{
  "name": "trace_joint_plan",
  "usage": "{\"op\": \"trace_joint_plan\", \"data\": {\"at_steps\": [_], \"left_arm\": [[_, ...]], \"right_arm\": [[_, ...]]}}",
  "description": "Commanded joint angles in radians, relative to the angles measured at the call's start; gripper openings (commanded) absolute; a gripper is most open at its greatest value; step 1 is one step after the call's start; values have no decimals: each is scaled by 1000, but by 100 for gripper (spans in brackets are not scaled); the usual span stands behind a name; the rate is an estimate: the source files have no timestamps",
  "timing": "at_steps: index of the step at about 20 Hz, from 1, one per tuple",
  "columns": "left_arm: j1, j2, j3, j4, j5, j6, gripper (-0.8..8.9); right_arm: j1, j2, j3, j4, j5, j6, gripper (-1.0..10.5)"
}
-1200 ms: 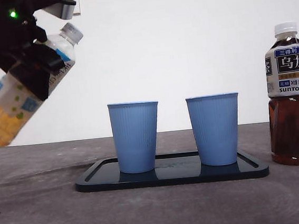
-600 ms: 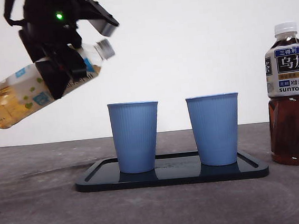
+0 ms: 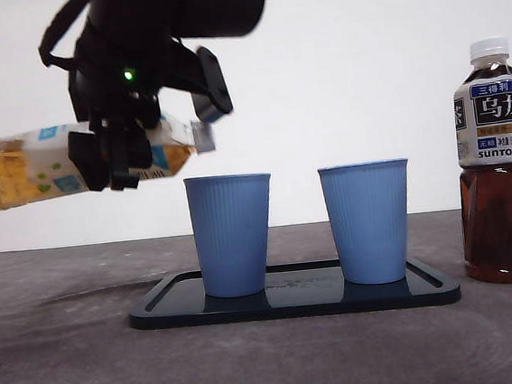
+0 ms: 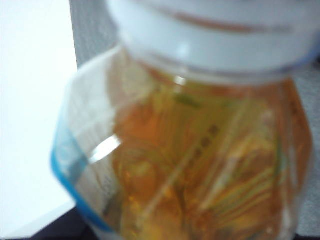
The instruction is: Pour the drink into the cup
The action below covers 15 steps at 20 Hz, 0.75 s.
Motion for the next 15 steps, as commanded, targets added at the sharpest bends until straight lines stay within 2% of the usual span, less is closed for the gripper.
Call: {"op": "trace_joint_plan", "data": {"at_steps": [1, 4, 15], "left_arm": [[-26, 34, 35, 9, -81, 65, 112], [-37, 56, 35, 11, -151, 86, 102], [-42, 60, 35, 11, -201, 123, 86]], "right_arm": [[5, 3, 15, 7, -1, 13, 442], [5, 3, 15, 7, -1, 13, 442], [5, 3, 15, 7, -1, 12, 442]]}}
